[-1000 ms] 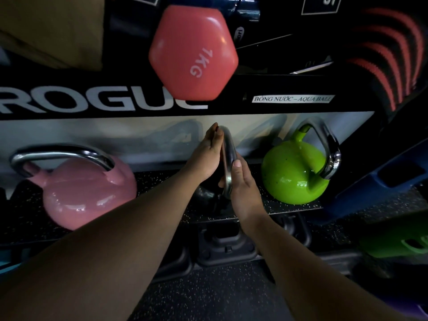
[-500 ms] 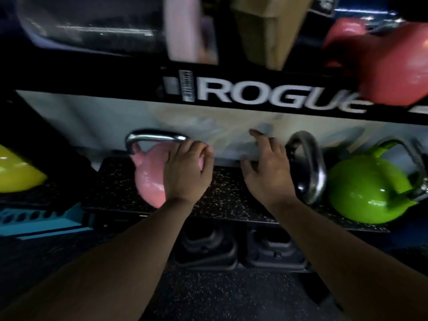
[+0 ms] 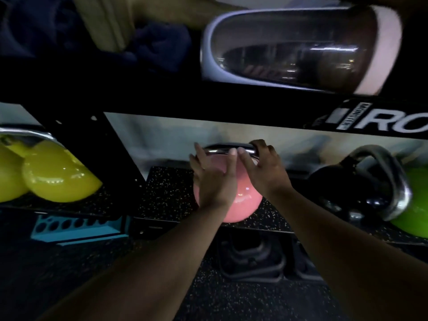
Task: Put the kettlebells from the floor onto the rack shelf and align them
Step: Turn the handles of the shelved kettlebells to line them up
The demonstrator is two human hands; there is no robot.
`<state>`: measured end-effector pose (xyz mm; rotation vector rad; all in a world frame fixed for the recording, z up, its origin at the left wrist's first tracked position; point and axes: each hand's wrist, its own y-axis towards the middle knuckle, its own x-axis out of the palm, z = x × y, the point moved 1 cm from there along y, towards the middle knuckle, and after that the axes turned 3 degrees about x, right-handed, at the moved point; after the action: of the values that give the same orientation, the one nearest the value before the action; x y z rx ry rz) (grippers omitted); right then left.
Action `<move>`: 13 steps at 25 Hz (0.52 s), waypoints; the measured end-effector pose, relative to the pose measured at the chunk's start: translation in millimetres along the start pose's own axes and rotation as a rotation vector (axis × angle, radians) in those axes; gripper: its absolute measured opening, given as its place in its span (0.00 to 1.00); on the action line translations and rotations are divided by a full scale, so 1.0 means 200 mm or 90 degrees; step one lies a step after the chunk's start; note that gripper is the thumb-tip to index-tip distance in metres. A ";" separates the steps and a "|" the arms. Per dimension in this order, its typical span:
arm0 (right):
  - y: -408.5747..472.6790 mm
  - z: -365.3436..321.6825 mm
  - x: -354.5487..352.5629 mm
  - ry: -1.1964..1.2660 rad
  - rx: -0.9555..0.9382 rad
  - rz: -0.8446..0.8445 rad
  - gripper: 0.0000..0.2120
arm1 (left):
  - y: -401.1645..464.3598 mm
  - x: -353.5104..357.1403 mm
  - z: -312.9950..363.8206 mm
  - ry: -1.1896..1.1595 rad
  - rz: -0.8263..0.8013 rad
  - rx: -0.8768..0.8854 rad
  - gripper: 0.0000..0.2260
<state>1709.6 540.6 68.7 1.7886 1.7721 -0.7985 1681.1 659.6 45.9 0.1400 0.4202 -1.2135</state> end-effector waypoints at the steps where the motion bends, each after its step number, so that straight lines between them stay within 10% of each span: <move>1: 0.00 0.00 0.01 0.015 0.000 0.015 0.25 | 0.01 0.00 0.00 -0.009 -0.013 -0.008 0.40; 13: -0.20 -0.07 0.09 0.415 0.182 0.065 0.14 | 0.18 -0.01 0.05 -0.121 -0.070 0.011 0.33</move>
<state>1669.7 564.0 68.3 2.5185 1.9947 -0.4668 1716.3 671.4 51.5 0.0168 0.2538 -1.3255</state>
